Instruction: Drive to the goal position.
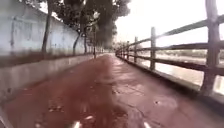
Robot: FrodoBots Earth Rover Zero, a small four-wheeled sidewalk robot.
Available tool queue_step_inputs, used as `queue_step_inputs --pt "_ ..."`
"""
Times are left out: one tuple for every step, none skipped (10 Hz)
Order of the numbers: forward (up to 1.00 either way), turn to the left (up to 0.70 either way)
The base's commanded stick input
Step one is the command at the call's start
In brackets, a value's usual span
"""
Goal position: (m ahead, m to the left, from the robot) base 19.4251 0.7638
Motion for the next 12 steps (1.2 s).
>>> queue_step_inputs --pt "0.70 0.00" --pt "0.70 0.00" --pt "0.70 0.00" --pt "0.70 0.00" --pt "0.70 0.00" --pt "0.70 0.00" --pt "0.70 0.00" --pt "0.70 0.00" --pt "0.70 0.00" --pt "0.70 0.00" --pt "0.70 0.00" --pt "0.70 0.00"
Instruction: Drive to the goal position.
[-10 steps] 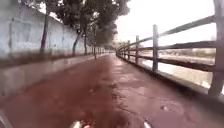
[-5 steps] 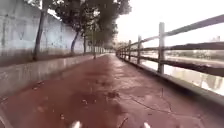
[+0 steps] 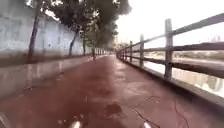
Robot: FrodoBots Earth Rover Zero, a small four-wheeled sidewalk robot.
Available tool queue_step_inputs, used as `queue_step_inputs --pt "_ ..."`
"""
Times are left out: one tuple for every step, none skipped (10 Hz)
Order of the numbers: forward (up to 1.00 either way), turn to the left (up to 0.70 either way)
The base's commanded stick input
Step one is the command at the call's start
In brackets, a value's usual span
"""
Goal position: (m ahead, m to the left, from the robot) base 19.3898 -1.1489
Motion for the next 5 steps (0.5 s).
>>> queue_step_inputs --pt "0.70 0.00" --pt "0.70 0.00" --pt "0.70 0.00" --pt "0.70 0.00" --pt "0.70 0.00"
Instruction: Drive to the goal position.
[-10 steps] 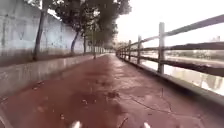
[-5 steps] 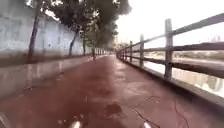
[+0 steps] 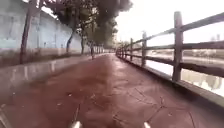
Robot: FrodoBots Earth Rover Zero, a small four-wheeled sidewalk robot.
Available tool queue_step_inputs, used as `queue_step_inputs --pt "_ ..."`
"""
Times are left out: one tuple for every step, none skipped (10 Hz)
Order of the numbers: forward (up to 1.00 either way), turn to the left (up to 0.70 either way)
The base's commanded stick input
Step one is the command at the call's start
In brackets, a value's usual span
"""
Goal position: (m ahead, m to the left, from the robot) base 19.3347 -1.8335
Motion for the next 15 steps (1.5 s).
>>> queue_step_inputs --pt "0.70 0.00" --pt "0.70 0.00" --pt "0.70 0.00" --pt "0.70 0.20" --pt "0.70 0.35" --pt "0.70 0.30" --pt "0.70 0.03" --pt "0.70 0.00" --pt "0.70 0.00" --pt "0.70 0.00" --pt "0.70 0.00" --pt "0.70 0.00" --pt "0.70 0.00" --pt "0.70 0.00" --pt "0.70 0.00"
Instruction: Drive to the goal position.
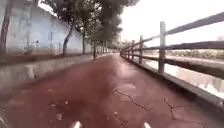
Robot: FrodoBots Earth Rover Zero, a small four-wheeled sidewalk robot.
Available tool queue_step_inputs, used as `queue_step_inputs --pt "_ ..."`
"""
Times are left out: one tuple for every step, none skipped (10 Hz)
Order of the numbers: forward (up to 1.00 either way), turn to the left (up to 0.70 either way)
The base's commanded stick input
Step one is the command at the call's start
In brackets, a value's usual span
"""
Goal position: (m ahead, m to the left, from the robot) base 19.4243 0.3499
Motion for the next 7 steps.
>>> queue_step_inputs --pt "0.70 0.00" --pt "0.70 0.00" --pt "0.70 0.00" --pt "0.70 0.00" --pt "0.70 0.00" --pt "0.70 0.00" --pt "0.70 0.00"
